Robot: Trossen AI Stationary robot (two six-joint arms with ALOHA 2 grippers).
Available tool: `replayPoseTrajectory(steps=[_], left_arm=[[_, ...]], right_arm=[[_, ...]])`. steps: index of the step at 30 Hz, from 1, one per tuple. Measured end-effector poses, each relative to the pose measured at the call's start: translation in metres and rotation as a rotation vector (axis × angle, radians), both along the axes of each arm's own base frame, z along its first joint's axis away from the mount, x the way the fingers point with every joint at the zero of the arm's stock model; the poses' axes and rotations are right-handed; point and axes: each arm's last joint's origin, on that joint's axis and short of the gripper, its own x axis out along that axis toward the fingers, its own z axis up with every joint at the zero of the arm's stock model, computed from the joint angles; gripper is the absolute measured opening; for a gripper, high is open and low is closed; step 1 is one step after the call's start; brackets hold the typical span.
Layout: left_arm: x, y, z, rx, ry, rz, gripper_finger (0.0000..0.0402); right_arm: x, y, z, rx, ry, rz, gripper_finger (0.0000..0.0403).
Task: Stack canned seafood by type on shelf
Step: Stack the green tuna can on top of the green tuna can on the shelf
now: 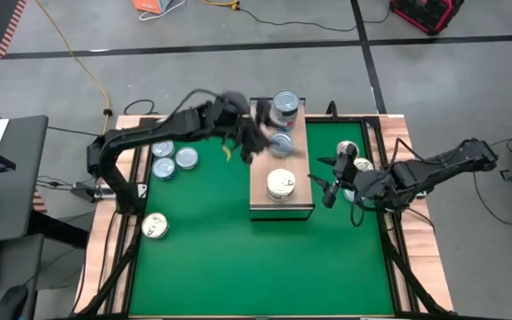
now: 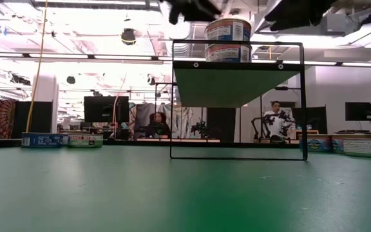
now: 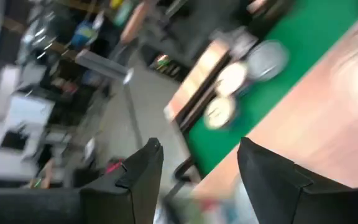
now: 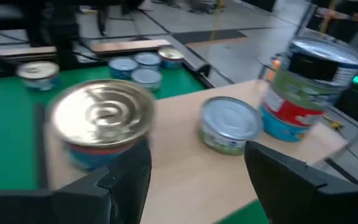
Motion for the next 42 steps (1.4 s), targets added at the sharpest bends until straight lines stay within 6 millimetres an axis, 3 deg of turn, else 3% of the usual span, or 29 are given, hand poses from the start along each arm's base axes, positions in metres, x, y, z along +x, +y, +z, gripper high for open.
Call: replayPoseTrajectory(steps=[5, 9, 15, 20, 27, 33, 37, 39, 42], left_arm=[[0.000, -0.061, -0.002, -0.085, 0.079, -0.136, 0.0186], [-0.007, -0.098, -0.009, -0.204, 0.173, -0.198, 0.0181], [-0.034, -0.137, -0.036, -0.346, 0.208, -0.218, 0.0180], [-0.067, -0.170, -0.057, -0.407, 0.062, -0.179, 0.0180], [-0.093, -0.197, -0.099, -0.735, -0.005, -0.090, 0.0180], [-0.097, -0.216, -0.133, -0.935, 0.116, -0.104, 0.0180], [-0.096, -0.231, -0.146, -0.989, 0.146, -0.133, 0.0180], [-0.093, -0.239, -0.148, -0.987, 0.124, -0.171, 0.0180], [-0.089, -0.248, -0.145, -0.949, 0.029, -0.247, 0.0180]], right_arm=[[-0.005, 0.020, 0.001, -0.005, -0.007, 0.114, 0.0286], [-0.010, 0.037, 0.002, 0.001, -0.021, 0.208, 0.0286], [-0.018, 0.060, 0.005, 0.032, -0.061, 0.326, 0.0286], [-0.025, 0.068, 0.008, 0.065, -0.099, 0.217, 0.0286], [-0.037, 0.057, 0.005, 0.186, 0.051, 0.059, 0.0286], [-0.044, 0.055, 0.000, 0.444, 0.340, 0.204, 0.0285], [-0.045, 0.058, -0.005, 0.505, 0.437, 0.232, 0.0285], [-0.045, 0.057, -0.013, 0.486, 0.519, 0.169, 0.0285], [-0.046, 0.045, -0.027, 0.482, 0.661, -0.063, 0.0285]])
